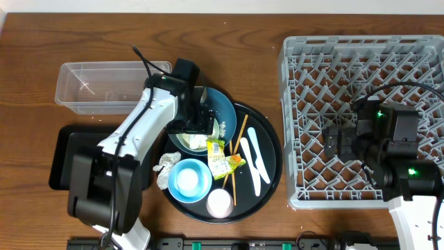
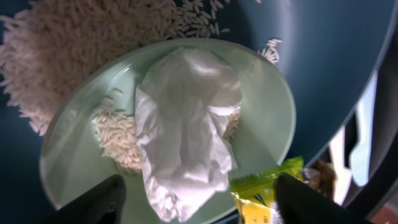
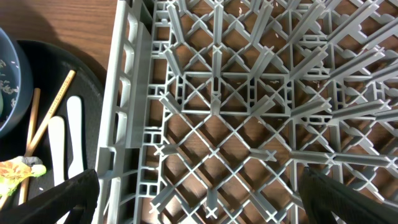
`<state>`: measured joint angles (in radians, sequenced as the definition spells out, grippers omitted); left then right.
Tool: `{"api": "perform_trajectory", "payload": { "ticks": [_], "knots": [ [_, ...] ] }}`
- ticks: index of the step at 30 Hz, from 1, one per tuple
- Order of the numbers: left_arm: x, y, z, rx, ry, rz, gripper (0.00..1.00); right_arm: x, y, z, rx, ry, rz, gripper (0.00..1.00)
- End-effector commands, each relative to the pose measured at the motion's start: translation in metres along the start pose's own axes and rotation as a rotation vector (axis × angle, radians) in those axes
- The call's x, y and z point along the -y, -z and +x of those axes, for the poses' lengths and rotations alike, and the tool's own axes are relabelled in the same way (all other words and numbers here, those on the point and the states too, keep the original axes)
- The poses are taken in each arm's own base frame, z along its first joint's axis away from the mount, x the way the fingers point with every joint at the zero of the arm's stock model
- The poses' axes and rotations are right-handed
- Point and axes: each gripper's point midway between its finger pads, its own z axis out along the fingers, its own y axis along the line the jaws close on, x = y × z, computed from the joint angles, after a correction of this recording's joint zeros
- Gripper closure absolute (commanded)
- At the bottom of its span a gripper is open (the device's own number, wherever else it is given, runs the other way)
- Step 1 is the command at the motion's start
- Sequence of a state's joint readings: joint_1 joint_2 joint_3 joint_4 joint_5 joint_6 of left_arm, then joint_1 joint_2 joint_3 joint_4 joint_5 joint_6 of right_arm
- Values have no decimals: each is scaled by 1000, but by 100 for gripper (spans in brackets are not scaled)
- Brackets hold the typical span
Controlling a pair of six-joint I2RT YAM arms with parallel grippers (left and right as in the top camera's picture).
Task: Sort waste into correct bins and load items into the dishwasher rack
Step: 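Reach the left gripper to the white tissue on the green bowl and grasp it, then carry the tissue with the left gripper and drop it into the clear bin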
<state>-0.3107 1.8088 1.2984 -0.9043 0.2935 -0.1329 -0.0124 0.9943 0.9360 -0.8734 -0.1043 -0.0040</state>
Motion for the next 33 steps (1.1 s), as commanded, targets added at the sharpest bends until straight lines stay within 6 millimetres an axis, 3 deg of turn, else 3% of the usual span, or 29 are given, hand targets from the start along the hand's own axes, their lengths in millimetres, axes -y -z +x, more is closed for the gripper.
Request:
{"api": "perform_trajectory", "payload": {
  "ticks": [1, 4, 8, 11, 15, 16, 20, 23, 28, 33],
  "knots": [
    [2, -5, -3, -10, -2, 8, 28, -6, 5, -6, 19, 4, -18, 1],
    [0, -12, -2, -29, 3, 4, 28, -6, 5, -6, 19, 4, -18, 1],
    [-2, -19, 2, -53, 10, -1, 38, -6, 5, -6, 18, 4, -18, 1],
    [-3, -20, 2, -53, 10, -1, 53, -6, 5, -6, 18, 4, -18, 1],
    [-3, -20, 2, -54, 10, -1, 89, -6, 5, -6, 18, 4, -18, 1],
    [-3, -19, 2, -53, 10, -1, 94, -6, 5, -6, 18, 4, -18, 1],
    [-1, -12, 3, -42, 7, 1, 94, -6, 5, -6, 18, 4, -18, 1],
    [3, 5, 3, -10, -2, 7, 94, -6, 5, -6, 18, 4, -17, 1],
    [8, 48, -5, 133, -27, 4, 94, -6, 5, -6, 18, 4, -17, 1],
    [-12, 97, -17, 327, -30, -128, 94, -6, 5, -6, 18, 4, -17, 1]
  ]
}}
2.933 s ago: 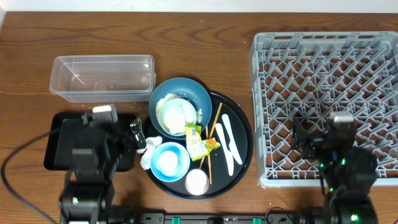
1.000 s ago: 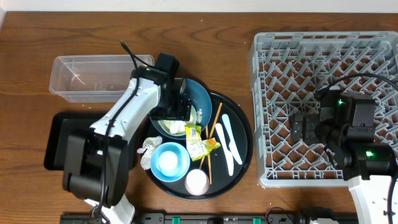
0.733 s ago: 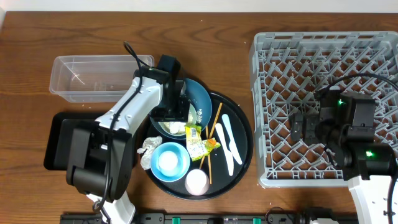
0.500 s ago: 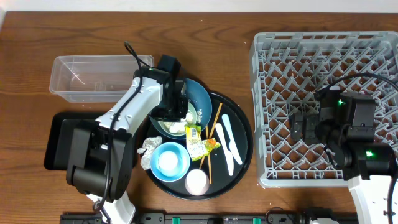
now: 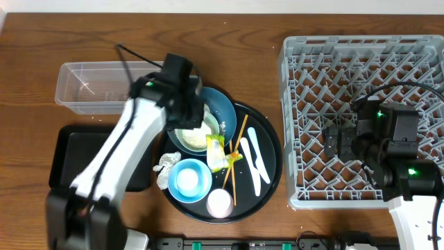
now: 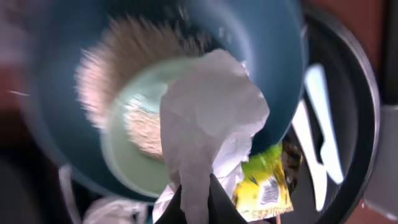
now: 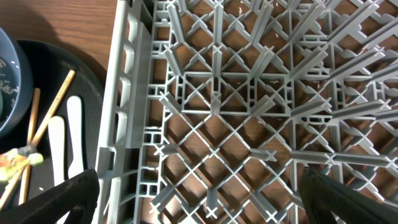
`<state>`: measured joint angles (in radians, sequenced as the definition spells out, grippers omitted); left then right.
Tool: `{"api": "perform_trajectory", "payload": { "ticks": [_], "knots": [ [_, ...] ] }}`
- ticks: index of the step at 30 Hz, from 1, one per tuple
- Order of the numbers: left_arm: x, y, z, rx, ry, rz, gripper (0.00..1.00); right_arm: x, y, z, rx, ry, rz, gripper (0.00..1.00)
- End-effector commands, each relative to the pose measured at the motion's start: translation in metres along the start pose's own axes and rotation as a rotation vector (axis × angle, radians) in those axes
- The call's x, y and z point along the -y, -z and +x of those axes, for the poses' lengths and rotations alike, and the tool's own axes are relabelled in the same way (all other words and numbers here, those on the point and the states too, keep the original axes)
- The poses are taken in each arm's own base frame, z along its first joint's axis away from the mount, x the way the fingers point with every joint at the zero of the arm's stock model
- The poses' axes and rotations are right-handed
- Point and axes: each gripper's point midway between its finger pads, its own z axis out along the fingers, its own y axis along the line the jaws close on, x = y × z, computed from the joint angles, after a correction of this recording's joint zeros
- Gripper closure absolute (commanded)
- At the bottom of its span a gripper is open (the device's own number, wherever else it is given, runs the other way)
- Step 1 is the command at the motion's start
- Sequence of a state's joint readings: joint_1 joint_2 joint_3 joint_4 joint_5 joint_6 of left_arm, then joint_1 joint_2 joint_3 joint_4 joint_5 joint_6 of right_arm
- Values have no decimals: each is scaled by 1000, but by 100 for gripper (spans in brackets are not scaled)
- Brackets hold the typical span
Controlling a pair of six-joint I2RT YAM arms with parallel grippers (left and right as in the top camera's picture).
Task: Sort waste into correct bins and load items into the dishwasher rack
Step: 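Carry the tissue with the left gripper and drop it into the clear bin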
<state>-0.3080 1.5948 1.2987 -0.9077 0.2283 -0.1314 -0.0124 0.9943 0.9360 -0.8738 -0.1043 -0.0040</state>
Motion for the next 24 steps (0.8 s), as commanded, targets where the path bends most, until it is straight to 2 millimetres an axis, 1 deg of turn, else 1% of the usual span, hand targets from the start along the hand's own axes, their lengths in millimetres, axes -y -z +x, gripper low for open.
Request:
{"api": "perform_trajectory", "payload": {
  "ticks": [1, 5, 8, 12, 15, 18, 19, 21, 22, 23, 24],
  "knots": [
    [-26, 35, -20, 153, 6, -146, 94, -6, 5, -6, 18, 4, -17, 1],
    [-52, 70, -45, 327, 48, -253, 94, -6, 5, -6, 18, 4, -17, 1],
    [-70, 83, -65, 420, 96, -270, 94, -6, 5, -6, 18, 4, -18, 1],
    [-99, 84, -83, 475, 161, -296, 94, -6, 5, -5, 15, 4, -18, 1],
    [-121, 75, -89, 468, 205, -319, 94, -6, 5, -4, 11, 3, -18, 1],
    [-141, 62, -89, 439, 245, -340, 93, -6, 5, -4, 10, 3, -18, 1],
    [-147, 59, -89, 429, 255, -345, 86, -6, 5, -4, 9, 3, -18, 1],
    [-156, 52, -87, 409, 274, -354, 58, -6, 5, -4, 9, 3, -18, 1],
    [-158, 51, -86, 405, 278, -354, 47, -6, 5, -4, 9, 3, -18, 1],
    [-157, 51, -86, 402, 278, -345, 39, -6, 5, -4, 9, 3, -18, 1],
    [-154, 52, -86, 407, 275, -335, 34, -6, 5, -4, 8, 3, -17, 1]
  ]
}}
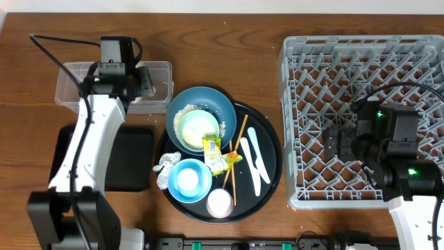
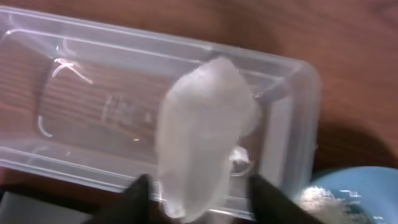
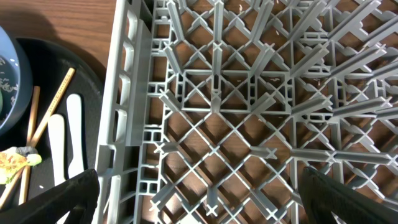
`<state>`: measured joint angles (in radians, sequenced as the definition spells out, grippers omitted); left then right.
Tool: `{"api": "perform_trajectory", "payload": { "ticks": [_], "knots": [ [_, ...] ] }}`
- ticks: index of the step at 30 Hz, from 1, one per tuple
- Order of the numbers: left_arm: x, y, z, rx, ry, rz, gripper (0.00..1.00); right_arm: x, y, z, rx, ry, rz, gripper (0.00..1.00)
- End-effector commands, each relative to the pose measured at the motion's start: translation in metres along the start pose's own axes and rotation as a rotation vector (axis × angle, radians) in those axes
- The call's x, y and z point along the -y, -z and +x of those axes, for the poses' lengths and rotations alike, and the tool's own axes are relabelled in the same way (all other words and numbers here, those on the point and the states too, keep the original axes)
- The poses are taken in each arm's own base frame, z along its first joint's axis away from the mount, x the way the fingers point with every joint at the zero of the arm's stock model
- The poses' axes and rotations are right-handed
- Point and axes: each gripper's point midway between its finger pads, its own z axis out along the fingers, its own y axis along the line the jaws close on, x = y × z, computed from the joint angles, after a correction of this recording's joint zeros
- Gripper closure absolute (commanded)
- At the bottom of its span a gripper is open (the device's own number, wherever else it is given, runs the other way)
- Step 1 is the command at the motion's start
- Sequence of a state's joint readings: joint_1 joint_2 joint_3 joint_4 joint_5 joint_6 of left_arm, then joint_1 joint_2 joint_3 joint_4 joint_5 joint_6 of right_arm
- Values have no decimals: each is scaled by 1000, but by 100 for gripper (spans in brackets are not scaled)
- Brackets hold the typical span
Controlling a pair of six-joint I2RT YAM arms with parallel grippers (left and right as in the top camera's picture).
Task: Sort waste into correct bins and load items into the dishwasher rack
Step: 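Carry the tissue with the left gripper and drop it into the clear bin, then reach the left gripper to the yellow-green wrapper and grasp it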
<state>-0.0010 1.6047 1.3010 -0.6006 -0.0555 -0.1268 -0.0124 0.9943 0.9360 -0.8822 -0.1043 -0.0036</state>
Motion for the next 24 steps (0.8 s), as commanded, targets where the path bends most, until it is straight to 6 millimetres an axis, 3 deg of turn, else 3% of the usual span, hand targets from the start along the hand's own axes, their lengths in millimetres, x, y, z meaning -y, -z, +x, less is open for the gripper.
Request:
{"api": "perform_trajectory", "payload": {
  "ticks": [1, 4, 7, 10, 12, 17, 24],
  "knots": [
    [3, 10, -7, 25, 13, 28, 32, -6, 5, -6, 16, 4, -18, 1],
    [28, 27, -4, 17, 3, 165, 31, -6, 5, -6, 17, 4, -18, 1],
    [60, 50, 14, -46, 8, 334, 31, -6, 5, -6, 16, 4, -18, 1],
    [95, 72, 51, -192, -11, 485, 31, -6, 4, -5, 15, 4, -18, 1],
    [107, 79, 77, -292, -41, 503, 31, -6, 4, -6, 15, 4, -18, 1],
    [131, 80, 142, -486, -149, 498, 26, -6, 4, -5, 15, 4, -18, 1],
    [151, 63, 202, -615, -265, 493, 24, -6, 4, -4, 9, 3, -18, 1]
  ]
}}
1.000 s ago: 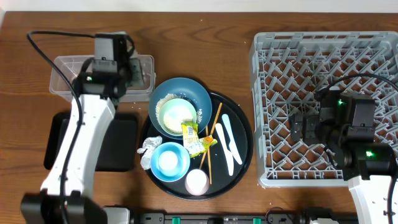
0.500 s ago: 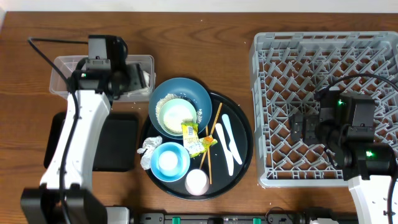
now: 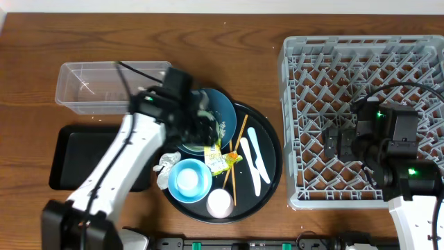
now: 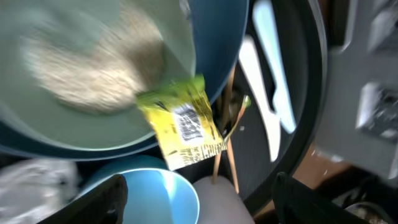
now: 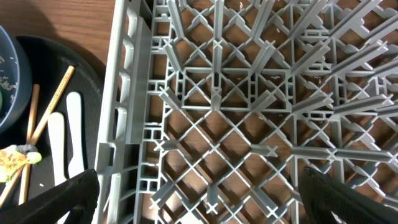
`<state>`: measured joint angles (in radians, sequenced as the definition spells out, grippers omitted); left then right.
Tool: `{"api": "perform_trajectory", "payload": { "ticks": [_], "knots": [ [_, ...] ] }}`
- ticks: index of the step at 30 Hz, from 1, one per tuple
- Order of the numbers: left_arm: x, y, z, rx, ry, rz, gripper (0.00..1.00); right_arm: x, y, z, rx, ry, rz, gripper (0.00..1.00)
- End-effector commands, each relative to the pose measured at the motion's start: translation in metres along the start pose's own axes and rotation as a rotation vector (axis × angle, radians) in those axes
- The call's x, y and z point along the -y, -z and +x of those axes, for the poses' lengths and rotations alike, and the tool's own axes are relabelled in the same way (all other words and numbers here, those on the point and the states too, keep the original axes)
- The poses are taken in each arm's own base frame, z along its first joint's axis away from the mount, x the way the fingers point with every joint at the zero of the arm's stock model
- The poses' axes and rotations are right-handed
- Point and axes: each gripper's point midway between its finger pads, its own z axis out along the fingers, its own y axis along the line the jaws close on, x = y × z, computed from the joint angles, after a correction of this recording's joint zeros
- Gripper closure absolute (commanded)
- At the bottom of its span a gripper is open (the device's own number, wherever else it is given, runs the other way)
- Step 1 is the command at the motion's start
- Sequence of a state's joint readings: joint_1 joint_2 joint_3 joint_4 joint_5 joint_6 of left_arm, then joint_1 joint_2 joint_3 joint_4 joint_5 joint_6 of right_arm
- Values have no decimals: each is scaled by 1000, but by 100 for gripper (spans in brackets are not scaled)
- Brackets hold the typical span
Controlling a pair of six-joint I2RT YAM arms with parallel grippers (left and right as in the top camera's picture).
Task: Sort waste into correct bins and load items into the dishwasher rack
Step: 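Reach the left gripper to the yellow-green wrapper and grasp it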
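My left gripper (image 3: 205,128) hangs open over the round black tray (image 3: 272,167), with nothing between its fingers (image 4: 102,202). Under it in the left wrist view are a pale green bowl (image 4: 74,68) with rice, sitting on a dark blue plate (image 4: 214,56), and a yellow wrapper (image 4: 183,124). A light blue bowl (image 4: 155,196), a white cup (image 4: 217,202), chopsticks (image 3: 239,139) and white utensils (image 3: 255,158) also show there. My right gripper (image 5: 199,202) stands open over the grey dishwasher rack (image 3: 291,118).
A clear plastic bin (image 3: 90,87) lies at the back left, its right end partly hidden by my arm. A black bin (image 3: 69,163) sits in front of it. A crumpled tissue (image 3: 165,162) rests on the table beside the round tray.
My left gripper was over the clear bin with the white tissue between its fingers. It is now back over the round tray, open and empty. The right arm has not moved.
My left gripper was open around a white tissue in the green bowl. Then it was shut on the tissue above the plate, then over the clear bin with it. Now it is above the wrapper and bowls without the tissue.
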<state>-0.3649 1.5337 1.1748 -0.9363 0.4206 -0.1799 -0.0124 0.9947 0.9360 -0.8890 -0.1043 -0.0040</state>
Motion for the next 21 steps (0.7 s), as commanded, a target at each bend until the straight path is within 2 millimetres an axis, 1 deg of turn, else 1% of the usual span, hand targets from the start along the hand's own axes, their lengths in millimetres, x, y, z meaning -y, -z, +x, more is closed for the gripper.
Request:
{"api": "perform_trajectory", "payload": {
  "ticks": [1, 3, 4, 5, 11, 15, 17, 19, 20, 21],
  "knots": [
    [3, -25, 15, -73, -17, 0, 24, -6, 4, -6, 16, 4, -18, 1],
    [-1, -38, 16, -81, -31, -32, 23, -6, 4, -6, 16, 4, -18, 1],
    [-4, -42, 16, -82, -31, -52, 18, -6, 4, -5, 15, 4, -18, 1],
    [-8, -46, 15, -83, -26, -75, 18, -6, 4, -5, 13, 3, -18, 1],
    [-13, -65, 5, -83, -27, -85, 17, -6, 4, -3, 5, 3, -18, 1],
    [-16, -75, 7, -111, -13, -90, 18, -6, 4, -3, 4, 2, -18, 1],
    [-17, -76, 7, -114, -12, -91, 21, -6, 4, -3, 4, 2, -18, 1],
    [-17, -75, 7, -113, -13, -91, 33, -6, 4, -3, 5, 3, -18, 1],
    [-17, -75, 7, -113, -13, -91, 43, -6, 4, -3, 5, 3, -18, 1],
    [-17, -75, 7, -113, -13, -91, 46, -6, 4, -3, 5, 3, -18, 1]
  ]
}}
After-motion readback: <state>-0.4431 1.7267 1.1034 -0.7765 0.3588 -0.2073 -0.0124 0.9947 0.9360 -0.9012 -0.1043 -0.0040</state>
